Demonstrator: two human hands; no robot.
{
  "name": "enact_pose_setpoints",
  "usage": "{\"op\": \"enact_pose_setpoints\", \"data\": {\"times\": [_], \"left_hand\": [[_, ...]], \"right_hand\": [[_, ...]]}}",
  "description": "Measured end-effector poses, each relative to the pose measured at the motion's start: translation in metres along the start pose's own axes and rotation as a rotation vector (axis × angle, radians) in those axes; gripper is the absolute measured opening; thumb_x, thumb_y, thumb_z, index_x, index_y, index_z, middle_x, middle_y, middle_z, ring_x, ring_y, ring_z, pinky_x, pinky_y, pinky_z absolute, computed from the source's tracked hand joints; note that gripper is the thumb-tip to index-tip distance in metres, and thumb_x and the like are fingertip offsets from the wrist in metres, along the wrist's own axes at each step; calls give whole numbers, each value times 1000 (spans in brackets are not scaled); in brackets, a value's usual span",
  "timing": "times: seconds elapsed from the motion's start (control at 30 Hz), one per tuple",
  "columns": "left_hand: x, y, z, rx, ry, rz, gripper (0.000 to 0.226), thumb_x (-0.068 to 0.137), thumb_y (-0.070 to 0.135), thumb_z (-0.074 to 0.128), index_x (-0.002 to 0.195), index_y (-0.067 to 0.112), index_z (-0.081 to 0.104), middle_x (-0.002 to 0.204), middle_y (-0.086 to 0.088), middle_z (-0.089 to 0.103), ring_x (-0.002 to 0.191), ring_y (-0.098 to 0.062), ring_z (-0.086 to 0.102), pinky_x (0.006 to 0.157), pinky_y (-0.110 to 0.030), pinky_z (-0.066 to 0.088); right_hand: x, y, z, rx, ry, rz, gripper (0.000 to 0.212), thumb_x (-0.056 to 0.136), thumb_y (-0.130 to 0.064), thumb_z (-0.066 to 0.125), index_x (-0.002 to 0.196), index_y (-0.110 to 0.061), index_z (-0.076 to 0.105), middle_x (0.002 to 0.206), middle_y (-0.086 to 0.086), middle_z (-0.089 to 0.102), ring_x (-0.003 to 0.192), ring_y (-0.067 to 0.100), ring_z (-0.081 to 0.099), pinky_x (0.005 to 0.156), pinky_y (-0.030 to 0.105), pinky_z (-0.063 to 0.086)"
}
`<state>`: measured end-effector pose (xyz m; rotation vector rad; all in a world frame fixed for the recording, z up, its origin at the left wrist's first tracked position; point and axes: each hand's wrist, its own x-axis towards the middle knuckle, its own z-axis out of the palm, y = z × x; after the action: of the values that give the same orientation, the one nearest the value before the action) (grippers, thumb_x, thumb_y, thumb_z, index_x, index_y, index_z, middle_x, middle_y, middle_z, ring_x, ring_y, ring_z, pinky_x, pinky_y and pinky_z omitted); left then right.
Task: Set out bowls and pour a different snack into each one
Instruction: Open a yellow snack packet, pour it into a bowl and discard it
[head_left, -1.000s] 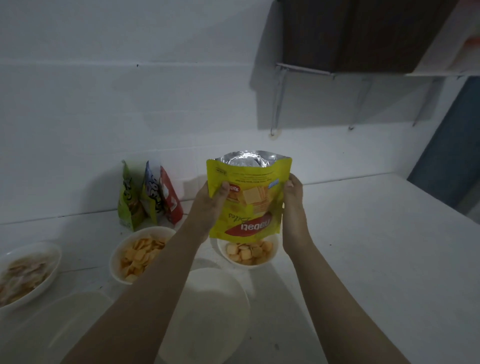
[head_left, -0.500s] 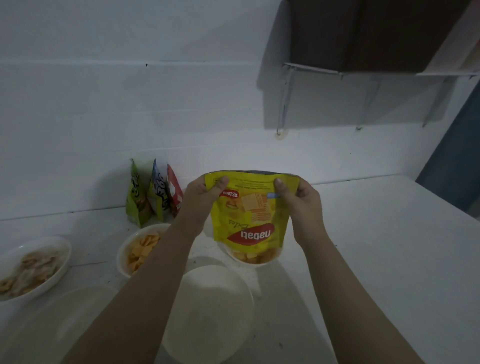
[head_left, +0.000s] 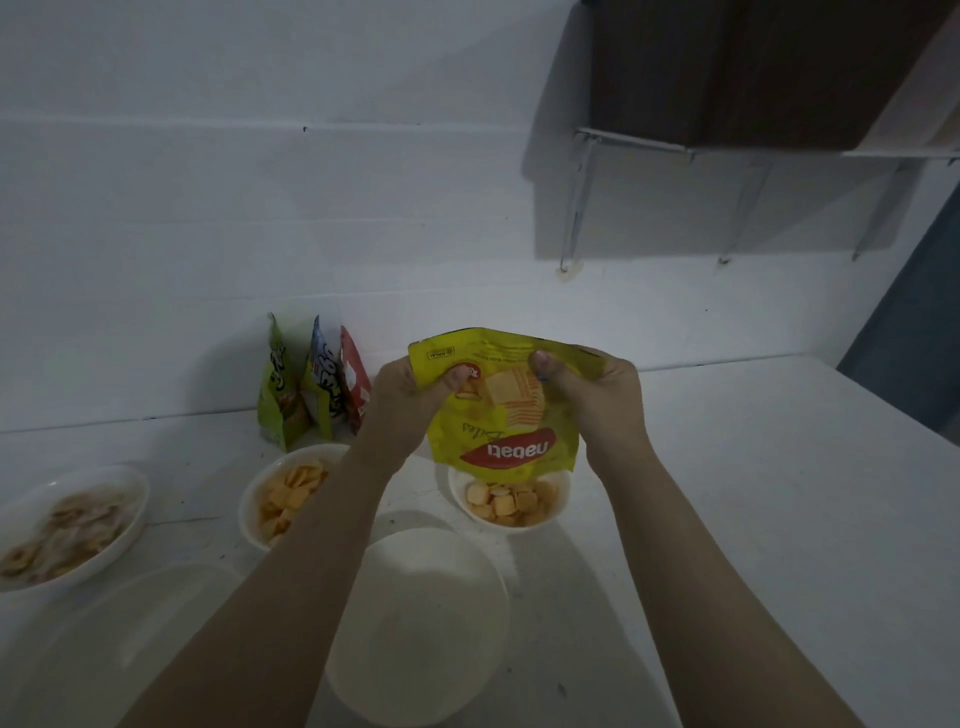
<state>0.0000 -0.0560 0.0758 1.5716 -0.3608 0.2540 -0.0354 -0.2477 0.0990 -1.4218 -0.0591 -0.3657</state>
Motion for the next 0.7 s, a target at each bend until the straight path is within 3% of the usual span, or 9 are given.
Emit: {"op": "enact_pose_setpoints", "data": {"times": [0.1,0.17,0.27,0.37,0.43,0.57,0.7], "left_hand": [[-2,3,2,30,-54,9,20,89,12,67,107,19,70,91,15,75,89,-6,72,74,-26,60],[-2,-6,-1,88,-140,-98,19,87,19,70,104,27,69,90,16,76,87,-6,73,76,-30,61],[-4,-24,-4,110,-95,-185,17,86,22,71,102,26,71,94,11,75,87,-8,73,83,-36,60],[-4,-33,-8,129,-190,-207,27,84,19,74,110,25,69,97,14,73,88,-1,71,77,-21,58],[-3,-43,-12,240,-283,-239,32,84,22,75,115,23,69,102,11,73,91,-2,70,82,-22,56],[-2,-55,-19,417,-262,-166,31,87,25,71,118,21,69,105,10,71,86,7,65,75,-9,50],[-1,-63,-23,585,-328,-151,32,89,31,69,118,19,69,108,4,72,92,-6,63,76,-10,44]], "right_hand": [[-3,-7,0,99,65,-18,7,86,-10,73,79,-11,74,72,0,76,68,16,73,60,27,57],[-2,-13,-4,156,100,-31,6,86,-9,72,81,-8,72,71,-1,76,67,15,72,60,26,56],[-6,-15,-1,105,61,-30,7,86,-8,72,79,-9,73,69,-2,76,65,13,73,57,23,56],[-11,-14,-1,133,96,-31,3,85,-10,73,83,-9,73,72,-1,76,69,14,73,59,23,56],[-11,-14,-5,171,126,-38,2,85,-9,73,85,-7,73,74,0,77,70,16,74,60,25,57],[-15,-5,-7,145,161,-6,5,83,-14,75,84,-9,74,77,0,77,73,17,74,63,26,57],[-15,-2,-9,134,170,5,5,83,-14,75,84,-9,74,77,1,77,73,17,74,63,26,57]]}}
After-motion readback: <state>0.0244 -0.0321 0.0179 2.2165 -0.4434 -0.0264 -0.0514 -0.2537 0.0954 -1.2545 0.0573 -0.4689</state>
